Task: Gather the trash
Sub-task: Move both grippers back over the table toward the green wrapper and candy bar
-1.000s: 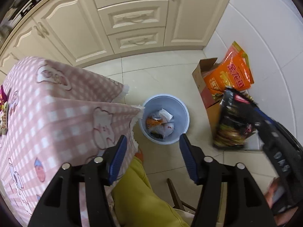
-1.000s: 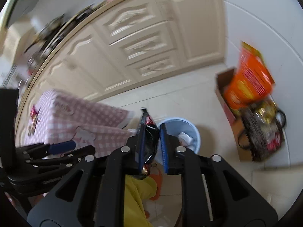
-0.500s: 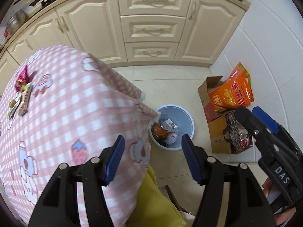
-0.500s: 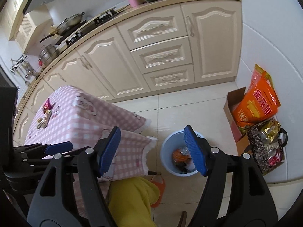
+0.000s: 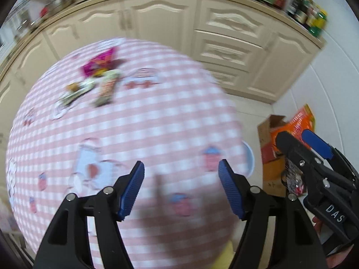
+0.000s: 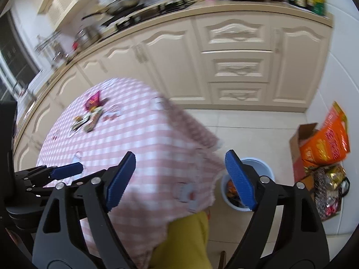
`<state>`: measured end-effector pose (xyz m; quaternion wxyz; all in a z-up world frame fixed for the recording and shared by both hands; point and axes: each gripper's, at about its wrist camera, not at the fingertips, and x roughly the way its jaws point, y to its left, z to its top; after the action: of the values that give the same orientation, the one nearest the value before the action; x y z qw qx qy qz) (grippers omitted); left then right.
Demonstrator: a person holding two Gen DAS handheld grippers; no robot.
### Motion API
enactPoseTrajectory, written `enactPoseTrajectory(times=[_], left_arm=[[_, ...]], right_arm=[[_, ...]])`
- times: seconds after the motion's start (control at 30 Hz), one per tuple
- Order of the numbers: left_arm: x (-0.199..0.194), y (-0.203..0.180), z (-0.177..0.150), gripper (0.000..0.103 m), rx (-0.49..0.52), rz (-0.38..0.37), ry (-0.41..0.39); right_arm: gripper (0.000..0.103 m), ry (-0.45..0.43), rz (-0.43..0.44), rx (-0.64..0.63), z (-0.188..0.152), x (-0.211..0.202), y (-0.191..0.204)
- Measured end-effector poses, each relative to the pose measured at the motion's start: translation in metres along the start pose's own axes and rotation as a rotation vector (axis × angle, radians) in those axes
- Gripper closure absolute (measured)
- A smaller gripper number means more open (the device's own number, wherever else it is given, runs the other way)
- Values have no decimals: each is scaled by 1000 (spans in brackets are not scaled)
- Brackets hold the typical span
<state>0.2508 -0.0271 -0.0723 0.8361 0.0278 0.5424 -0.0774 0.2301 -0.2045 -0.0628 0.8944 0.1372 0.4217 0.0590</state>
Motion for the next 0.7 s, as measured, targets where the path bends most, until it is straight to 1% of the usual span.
enactPoseTrajectory(times=[0.17,0.33,0.43,0.53,0.63,0.7], left_arm=[[-8,67,-2,31,-112,53,-13],[-7,128,4,28,-204,94,-11],[-1,160,14,27,-248,107,2],[10,189,24,27,-283,96,29],[24,207,39,27,-307,85,48],[33,213,50,27,-314,79,55]], right_arm=[[21,68,64,-95,10,36,59],[20,134,100,-167,22,75,104],[20,171,92,-211,30,104,132],[20,196,62,-246,39,135,155],[20,189,12,-287,49,162,175],[20,162,-17,-322,54,171,182]])
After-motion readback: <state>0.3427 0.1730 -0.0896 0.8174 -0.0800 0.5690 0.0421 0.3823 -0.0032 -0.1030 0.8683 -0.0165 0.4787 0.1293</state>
